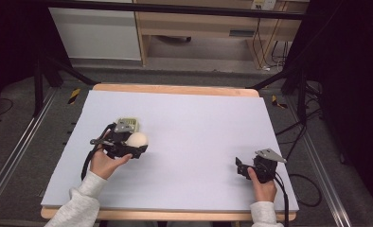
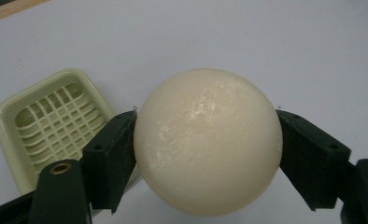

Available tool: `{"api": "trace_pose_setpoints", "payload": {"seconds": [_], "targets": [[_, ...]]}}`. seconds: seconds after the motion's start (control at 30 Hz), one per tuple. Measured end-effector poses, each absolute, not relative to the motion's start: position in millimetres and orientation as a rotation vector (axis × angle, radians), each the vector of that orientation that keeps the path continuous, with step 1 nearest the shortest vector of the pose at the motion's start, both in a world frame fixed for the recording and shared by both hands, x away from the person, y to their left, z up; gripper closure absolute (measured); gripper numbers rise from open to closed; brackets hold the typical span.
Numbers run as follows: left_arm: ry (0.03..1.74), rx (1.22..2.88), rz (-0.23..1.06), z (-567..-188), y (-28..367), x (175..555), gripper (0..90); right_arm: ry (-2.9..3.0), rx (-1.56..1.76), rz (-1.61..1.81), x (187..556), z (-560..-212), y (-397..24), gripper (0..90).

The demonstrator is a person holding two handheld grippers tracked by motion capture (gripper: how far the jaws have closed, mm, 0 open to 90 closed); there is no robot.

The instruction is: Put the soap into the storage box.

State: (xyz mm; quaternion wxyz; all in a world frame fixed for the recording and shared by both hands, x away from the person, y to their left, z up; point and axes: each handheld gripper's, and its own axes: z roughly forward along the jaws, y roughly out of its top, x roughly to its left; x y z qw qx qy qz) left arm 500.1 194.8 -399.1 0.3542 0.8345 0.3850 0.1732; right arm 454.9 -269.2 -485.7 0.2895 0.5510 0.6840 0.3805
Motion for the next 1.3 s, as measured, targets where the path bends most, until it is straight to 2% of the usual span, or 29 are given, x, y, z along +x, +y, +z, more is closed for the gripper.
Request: {"api": "trace_pose_setpoints", "payload": {"seconds": [1.3], "targets": [[1.207, 2.082, 0.517, -410.6, 235.8, 548.7, 24.2, 1.826, 1.469, 1.015, 454.9, -485.8, -269.2, 4.2]]}}
